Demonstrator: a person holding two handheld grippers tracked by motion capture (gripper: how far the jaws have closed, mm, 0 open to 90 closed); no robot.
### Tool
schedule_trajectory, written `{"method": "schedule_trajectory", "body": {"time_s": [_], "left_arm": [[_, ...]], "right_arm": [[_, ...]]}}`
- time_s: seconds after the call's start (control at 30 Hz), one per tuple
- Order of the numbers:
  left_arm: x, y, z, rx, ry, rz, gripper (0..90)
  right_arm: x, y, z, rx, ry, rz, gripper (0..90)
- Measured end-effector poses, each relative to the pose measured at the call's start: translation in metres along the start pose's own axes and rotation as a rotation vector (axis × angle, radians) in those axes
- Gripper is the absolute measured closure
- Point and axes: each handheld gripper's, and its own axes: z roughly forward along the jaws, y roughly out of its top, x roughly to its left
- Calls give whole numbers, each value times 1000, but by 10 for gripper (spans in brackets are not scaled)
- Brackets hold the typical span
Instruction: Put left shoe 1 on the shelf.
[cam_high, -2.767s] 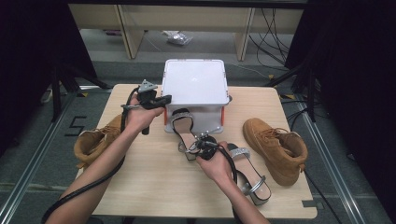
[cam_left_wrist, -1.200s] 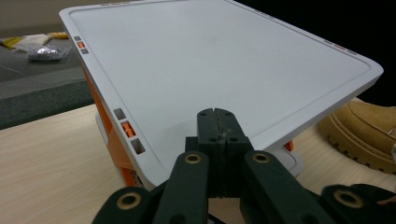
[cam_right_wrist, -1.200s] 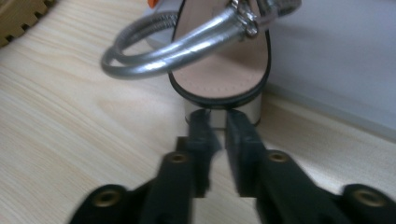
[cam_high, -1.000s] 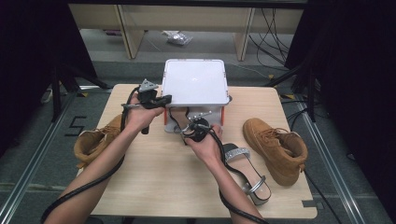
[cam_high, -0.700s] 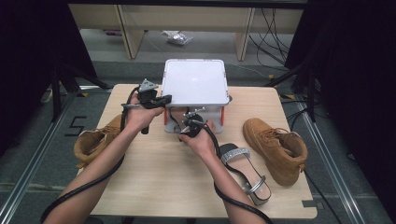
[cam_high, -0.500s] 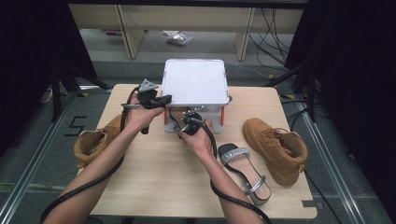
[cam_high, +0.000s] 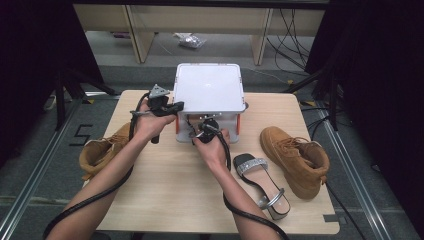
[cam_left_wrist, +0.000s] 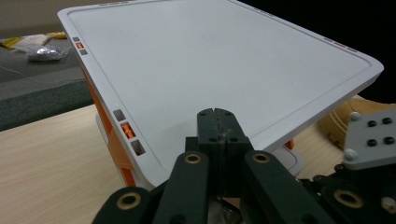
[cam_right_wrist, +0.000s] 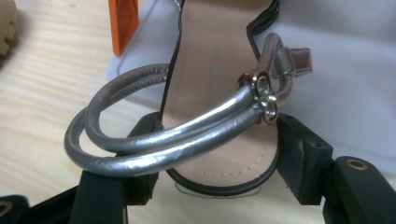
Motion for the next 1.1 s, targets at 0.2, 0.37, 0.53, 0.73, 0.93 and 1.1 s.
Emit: {"method": "schedule_trajectory", "body": {"time_s": [0.2, 0.37, 0.53, 0.73, 0.93, 1.1], "left_arm": [[1, 0, 0, -4, -2, -3, 895], [0, 0, 1, -2, -1, 0, 894], [1, 0, 0, -2, -5, 0, 895], [1, 0, 0, -2, -2, -3, 895], [1, -1, 0, -7, -5, -7, 895], [1, -1, 0, -4, -4, -4, 895]], "right_arm": [[7, 7, 14, -34, 8, 16, 386], [6, 1, 12, -12, 51, -32, 326], [3, -11, -12, -40, 74, -67, 454], [-4, -21, -22, -29, 80, -98, 851], [-1, -20, -14, -23, 99, -86, 900], [9, -21, -13, -31, 101, -99, 900]]}}
